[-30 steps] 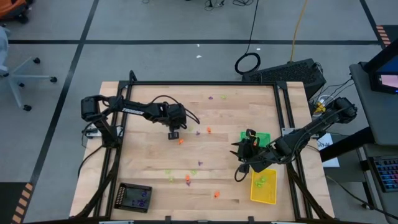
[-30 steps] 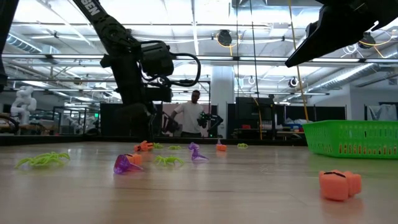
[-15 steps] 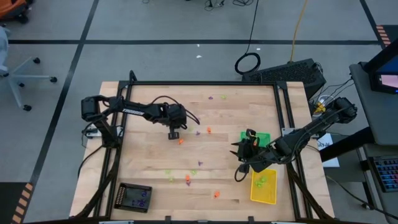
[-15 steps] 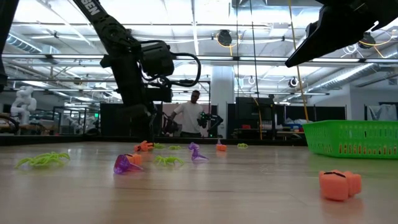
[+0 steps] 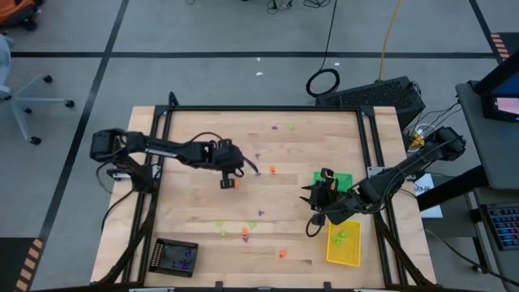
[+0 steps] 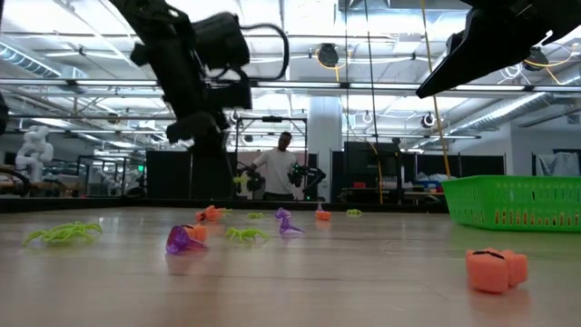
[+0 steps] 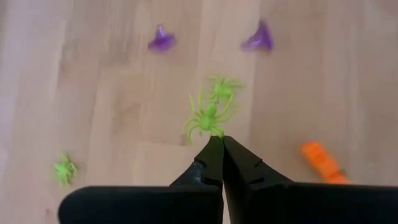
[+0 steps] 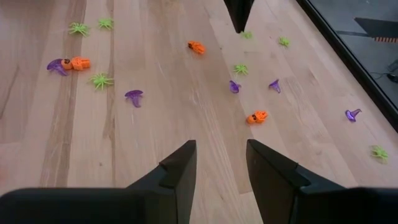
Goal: Sort Halloween decoration
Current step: Put the green spider toy into the yellow bin
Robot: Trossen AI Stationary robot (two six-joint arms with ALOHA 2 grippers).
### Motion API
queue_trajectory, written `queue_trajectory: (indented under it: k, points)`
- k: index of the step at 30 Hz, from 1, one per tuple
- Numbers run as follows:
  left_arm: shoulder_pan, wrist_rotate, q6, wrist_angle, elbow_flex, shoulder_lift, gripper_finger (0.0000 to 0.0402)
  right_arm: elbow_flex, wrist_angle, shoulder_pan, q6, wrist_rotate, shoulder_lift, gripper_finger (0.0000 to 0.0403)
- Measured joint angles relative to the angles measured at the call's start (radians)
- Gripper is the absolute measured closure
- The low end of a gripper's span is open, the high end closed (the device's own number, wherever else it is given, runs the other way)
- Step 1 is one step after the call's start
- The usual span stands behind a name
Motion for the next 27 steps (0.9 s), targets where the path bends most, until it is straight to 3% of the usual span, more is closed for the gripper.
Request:
queue_trajectory:
  k: [12, 27]
  points:
    - [-0.269, -0.132, -0.039, 0.093, 0.000, -0.141, 0.0401, 0.000, 0.009, 0.000, -0.007, 0.000, 0.000, 0.0277]
    - [-0.559, -0.400, -0.131, 0.195, 0.000, -0.147, 0.0401, 0.000, 0.043, 0.000, -0.041, 0.005, 0.000, 0.0277]
